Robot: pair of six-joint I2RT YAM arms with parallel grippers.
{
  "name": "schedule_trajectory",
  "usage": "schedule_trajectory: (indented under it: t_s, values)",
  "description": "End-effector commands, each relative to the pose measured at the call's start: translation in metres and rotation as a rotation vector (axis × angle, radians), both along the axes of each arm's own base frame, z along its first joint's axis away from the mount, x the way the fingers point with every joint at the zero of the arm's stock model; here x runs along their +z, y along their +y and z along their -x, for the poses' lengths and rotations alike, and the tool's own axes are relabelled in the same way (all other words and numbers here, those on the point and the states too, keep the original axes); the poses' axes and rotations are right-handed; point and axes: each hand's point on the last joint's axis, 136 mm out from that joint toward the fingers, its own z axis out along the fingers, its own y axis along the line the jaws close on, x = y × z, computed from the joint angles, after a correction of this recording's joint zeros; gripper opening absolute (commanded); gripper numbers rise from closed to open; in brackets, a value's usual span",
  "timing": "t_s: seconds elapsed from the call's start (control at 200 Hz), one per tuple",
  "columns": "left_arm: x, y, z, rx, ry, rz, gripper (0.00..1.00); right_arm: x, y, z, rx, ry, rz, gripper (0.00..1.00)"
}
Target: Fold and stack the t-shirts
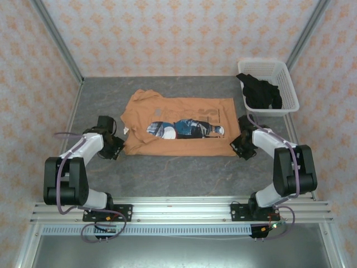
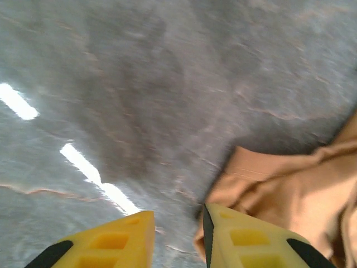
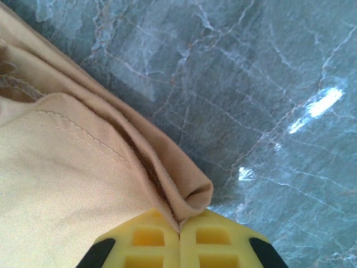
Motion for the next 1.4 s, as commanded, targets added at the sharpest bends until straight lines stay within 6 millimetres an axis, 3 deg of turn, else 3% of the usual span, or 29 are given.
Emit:
schedule_trajectory:
  t_s: [0.0, 0.23, 0.48, 0.681, 0.851, 0.946, 1.111, 1.286, 1.396]
  values:
    - [0.008, -0.006, -0.022, 0.006, -0.072, 0.035, 0.38, 0.0, -0.014, 0.009, 0.009, 0.059, 0.091, 0.0]
    - [-0.009, -0.007, -0.02, 0.0, 0.002, 0.031, 0.35, -0.005, -0.014, 0.012, 0.009, 0.069, 0.088, 0.0]
    - [-0.004, -0.016, -0.04, -0.025, -0.075, 0.047, 0.36, -0.006, -0.012, 0.01, 0.009, 0.071, 0.079, 0.0]
    - [-0.021, -0.023, -0.022, -0.071, 0.045, 0.035, 0.34, -0.008, -0.01, 0.009, 0.008, 0.076, 0.071, 0.0]
    - [-0.032, -0.01, 0.005, -0.085, 0.177, -0.042, 0.25, -0.007, -0.011, 0.009, 0.008, 0.077, 0.077, 0.0]
    - [-0.031, -0.003, 0.008, -0.082, 0.191, -0.083, 0.2, -0.008, -0.012, 0.01, 0.009, 0.083, 0.083, 0.0]
    - [-0.027, 0.011, 0.009, -0.104, 0.225, -0.167, 0.0, -0.006, -0.015, 0.011, 0.014, 0.085, 0.102, 0.0]
    - [-0.003, 0.032, 0.016, -0.147, 0.261, -0.296, 0.0, 0.0, -0.02, 0.016, 0.023, 0.099, 0.127, 0.0]
    - [-0.001, 0.036, 0.026, -0.178, 0.305, -0.315, 0.0, 0.0, -0.018, 0.023, 0.027, 0.104, 0.117, 0.0]
